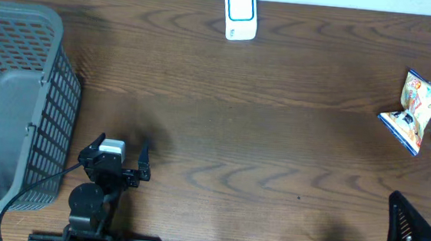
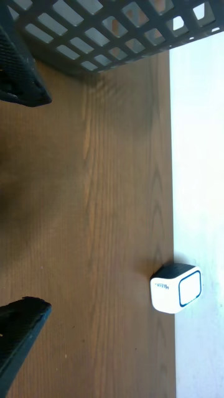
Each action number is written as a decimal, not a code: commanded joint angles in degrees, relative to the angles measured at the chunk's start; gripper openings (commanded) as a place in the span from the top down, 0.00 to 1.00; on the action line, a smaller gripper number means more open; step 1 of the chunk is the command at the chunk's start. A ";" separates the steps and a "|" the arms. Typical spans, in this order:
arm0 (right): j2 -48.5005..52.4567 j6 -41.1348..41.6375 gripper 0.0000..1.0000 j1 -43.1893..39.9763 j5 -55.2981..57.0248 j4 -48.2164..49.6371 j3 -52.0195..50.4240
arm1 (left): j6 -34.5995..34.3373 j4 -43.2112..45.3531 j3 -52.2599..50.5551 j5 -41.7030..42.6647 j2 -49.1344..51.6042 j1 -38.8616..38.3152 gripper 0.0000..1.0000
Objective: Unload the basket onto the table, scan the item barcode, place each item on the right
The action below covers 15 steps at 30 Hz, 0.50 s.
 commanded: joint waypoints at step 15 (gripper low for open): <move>-10.16 -0.46 0.01 -0.33 8.35 9.16 -16.72 | -0.28 -1.49 -0.85 0.35 -0.26 0.20 0.02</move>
